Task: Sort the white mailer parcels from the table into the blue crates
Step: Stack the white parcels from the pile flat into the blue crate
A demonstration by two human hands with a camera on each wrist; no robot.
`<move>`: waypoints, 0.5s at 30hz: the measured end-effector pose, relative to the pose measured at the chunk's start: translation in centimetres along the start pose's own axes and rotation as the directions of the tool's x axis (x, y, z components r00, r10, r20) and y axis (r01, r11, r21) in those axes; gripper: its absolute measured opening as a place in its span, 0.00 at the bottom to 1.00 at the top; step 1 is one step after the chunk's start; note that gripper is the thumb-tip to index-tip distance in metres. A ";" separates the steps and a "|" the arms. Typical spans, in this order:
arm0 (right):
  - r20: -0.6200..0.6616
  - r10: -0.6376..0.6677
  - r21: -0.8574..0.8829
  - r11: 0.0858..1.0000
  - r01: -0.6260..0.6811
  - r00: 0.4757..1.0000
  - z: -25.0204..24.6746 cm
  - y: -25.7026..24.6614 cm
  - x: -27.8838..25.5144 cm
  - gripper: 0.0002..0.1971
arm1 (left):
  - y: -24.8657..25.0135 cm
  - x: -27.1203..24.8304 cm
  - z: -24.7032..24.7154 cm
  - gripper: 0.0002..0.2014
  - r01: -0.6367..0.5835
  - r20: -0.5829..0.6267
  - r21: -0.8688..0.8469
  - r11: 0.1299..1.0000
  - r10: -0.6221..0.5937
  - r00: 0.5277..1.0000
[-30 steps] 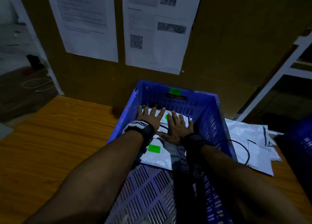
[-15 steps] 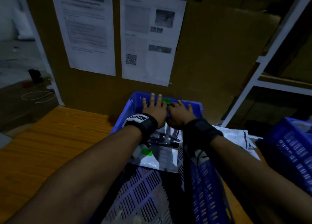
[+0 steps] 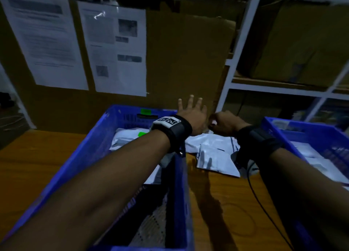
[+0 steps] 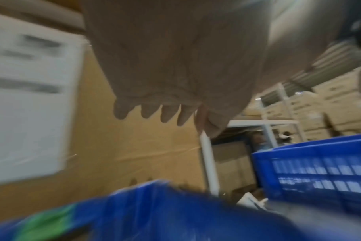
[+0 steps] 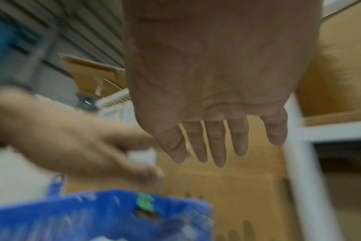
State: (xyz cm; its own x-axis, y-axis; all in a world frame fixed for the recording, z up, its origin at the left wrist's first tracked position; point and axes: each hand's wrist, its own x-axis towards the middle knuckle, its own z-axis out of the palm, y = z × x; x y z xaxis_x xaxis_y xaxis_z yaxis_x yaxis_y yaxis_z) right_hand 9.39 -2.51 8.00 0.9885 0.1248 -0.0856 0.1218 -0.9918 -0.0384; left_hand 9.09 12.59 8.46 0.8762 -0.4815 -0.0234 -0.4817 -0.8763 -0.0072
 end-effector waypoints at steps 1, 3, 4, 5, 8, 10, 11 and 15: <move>0.038 0.026 -0.001 1.000 -0.026 0.999 0.5 1.2 -0.3 0.16 | 1.2 0.5 -0.6 0.33 -0.005 0.009 -0.003 1.000 0.005 1.000; 0.080 0.075 0.003 0.997 -0.076 0.994 1.8 3.5 -0.5 0.18 | 3.6 1.5 -1.9 0.32 -0.011 0.010 -0.013 1.000 0.011 1.000; 0.095 0.097 0.007 0.995 -0.098 0.991 2.7 4.8 -0.3 0.21 | 4.7 2.0 -2.4 0.32 -0.015 0.007 -0.021 1.000 0.015 1.000; 0.110 0.115 0.002 0.993 -0.116 0.987 3.5 6.0 -0.3 0.25 | 5.8 2.6 -2.7 0.32 -0.017 0.007 -0.029 0.999 0.017 1.000; 0.136 0.133 -0.021 0.991 -0.131 0.982 6.7 9.0 0.1 0.26 | 8.2 4.0 -1.7 0.32 -0.012 0.002 -0.030 0.999 0.012 1.000; 0.133 0.114 -0.056 0.993 -0.107 0.985 8.9 10.6 -0.1 0.25 | 9.5 4.8 0.2 0.33 0.004 0.022 -0.022 1.000 -0.004 1.000; 0.136 0.113 -0.080 0.991 -0.103 0.984 9.8 11.1 -0.3 0.25 | 9.9 5.2 1.3 0.33 0.020 0.045 -0.021 1.000 -0.020 0.999; 0.164 0.100 -0.166 0.984 -0.072 0.981 14.3 12.3 -0.3 0.25 | 10.6 6.2 6.9 0.36 0.096 0.117 0.023 0.995 -0.098 0.988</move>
State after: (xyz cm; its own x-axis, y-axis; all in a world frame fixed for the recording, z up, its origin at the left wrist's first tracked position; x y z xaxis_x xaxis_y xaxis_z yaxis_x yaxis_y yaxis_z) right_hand 9.31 -14.35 -6.65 0.9676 0.0282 -0.2511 0.0635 -0.9890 0.1335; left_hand 9.25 0.43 1.38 0.9112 -0.3877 -0.1392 -0.3955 -0.9179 -0.0322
